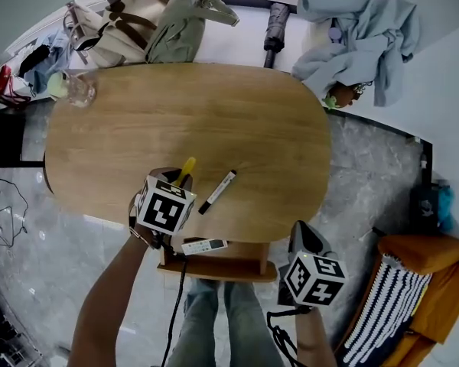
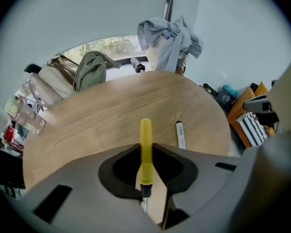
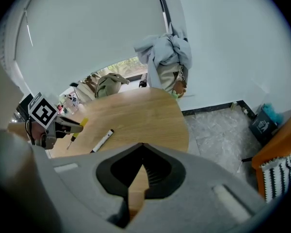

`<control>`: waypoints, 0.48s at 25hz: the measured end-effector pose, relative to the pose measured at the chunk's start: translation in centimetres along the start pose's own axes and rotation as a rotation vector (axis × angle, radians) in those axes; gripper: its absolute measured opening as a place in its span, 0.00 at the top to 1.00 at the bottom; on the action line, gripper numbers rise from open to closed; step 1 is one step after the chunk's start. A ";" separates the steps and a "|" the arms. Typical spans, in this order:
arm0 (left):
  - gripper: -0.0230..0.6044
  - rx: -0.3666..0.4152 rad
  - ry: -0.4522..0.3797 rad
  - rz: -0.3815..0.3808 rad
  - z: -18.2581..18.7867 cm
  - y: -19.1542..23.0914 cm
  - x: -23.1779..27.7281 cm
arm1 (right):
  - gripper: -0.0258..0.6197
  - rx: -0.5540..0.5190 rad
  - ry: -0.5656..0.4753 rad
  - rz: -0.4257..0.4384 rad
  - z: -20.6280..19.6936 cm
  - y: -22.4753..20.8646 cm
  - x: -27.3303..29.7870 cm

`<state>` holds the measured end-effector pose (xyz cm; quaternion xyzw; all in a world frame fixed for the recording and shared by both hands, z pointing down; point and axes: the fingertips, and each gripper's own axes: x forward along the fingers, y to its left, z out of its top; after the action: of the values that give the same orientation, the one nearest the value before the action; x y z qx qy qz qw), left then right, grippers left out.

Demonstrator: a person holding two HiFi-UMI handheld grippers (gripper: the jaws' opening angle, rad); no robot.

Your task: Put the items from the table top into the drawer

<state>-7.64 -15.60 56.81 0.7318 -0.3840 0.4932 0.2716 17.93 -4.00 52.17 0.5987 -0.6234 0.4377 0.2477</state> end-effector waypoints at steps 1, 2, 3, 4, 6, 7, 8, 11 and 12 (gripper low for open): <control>0.85 -0.001 -0.001 -0.001 -0.4 0.0 -0.3 | 0.95 -0.001 -0.002 0.001 -0.2 0.4 -0.2; 0.85 -0.002 -0.001 -0.002 -0.9 0.0 -0.7 | 0.95 -0.002 -0.004 0.002 -0.5 0.8 -0.4; 0.85 -0.003 -0.001 -0.004 -1.4 0.0 -1.0 | 0.95 -0.003 -0.007 0.003 -0.8 1.1 -0.6; 0.85 -0.003 0.000 -0.007 -2.0 -0.1 -1.3 | 0.95 -0.005 -0.009 0.002 -1.1 1.5 -0.7; 0.85 -0.001 0.004 -0.014 -3.1 -0.4 -1.8 | 0.95 -0.010 -0.012 -0.002 -1.6 2.0 -1.1; 0.85 0.003 0.004 -0.019 -3.7 -0.7 -2.1 | 0.95 -0.012 -0.016 -0.003 -1.8 2.2 -1.3; 0.85 0.007 0.002 -0.024 -4.1 -0.9 -2.4 | 0.95 -0.013 -0.021 -0.005 -2.0 2.4 -1.6; 0.85 0.017 -0.005 -0.038 -5.5 -1.7 -3.3 | 0.95 -0.011 -0.038 -0.013 -2.6 2.9 -2.4; 0.85 0.021 -0.007 -0.044 -5.9 -2.0 -3.6 | 0.95 -0.009 -0.043 -0.017 -2.9 3.0 -2.7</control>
<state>-9.82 -8.87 55.59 0.7446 -0.3638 0.4885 0.2732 14.87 -0.42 50.58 0.6119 -0.6256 0.4198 0.2408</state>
